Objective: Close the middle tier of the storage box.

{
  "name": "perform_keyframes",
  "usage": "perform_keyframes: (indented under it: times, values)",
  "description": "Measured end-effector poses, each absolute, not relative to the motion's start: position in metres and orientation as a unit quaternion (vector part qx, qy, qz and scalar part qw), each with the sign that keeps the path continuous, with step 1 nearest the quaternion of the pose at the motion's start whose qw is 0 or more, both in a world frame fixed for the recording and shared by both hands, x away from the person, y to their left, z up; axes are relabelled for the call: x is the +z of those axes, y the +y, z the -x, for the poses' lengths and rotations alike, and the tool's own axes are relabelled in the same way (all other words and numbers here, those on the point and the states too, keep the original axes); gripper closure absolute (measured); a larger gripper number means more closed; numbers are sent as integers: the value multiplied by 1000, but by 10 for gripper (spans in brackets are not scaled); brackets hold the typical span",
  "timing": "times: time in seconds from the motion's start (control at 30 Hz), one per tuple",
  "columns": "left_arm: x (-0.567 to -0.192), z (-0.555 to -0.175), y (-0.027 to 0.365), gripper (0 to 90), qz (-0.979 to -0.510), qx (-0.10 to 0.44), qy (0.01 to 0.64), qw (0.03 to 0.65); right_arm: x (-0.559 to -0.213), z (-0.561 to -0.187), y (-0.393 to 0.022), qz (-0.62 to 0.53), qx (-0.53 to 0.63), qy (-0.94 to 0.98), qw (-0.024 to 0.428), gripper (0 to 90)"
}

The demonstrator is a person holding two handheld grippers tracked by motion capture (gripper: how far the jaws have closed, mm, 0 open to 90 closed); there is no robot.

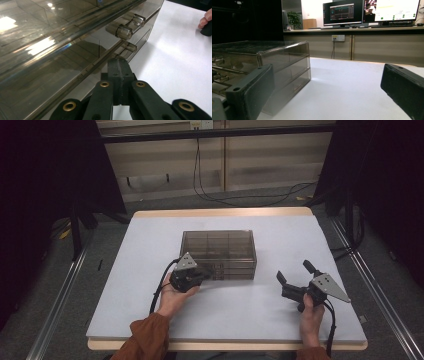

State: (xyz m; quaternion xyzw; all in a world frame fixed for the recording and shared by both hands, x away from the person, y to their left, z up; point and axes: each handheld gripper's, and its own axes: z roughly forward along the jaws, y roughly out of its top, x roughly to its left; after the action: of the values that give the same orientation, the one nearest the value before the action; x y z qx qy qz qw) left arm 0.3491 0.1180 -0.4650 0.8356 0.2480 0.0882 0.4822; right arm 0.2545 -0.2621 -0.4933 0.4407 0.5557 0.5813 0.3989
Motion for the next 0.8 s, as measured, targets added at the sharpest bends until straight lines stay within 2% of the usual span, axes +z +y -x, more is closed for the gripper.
perform_keyframes:
  times: [0.53,0.8]
  values:
    - [-465,-350,117,900,-835,88,249,483,-493,-254,-262,-440,582,557,398,0]
    - [-465,-346,121,851,-839,84,244,479,-493,-255,-262,-439,583,555,399,0]
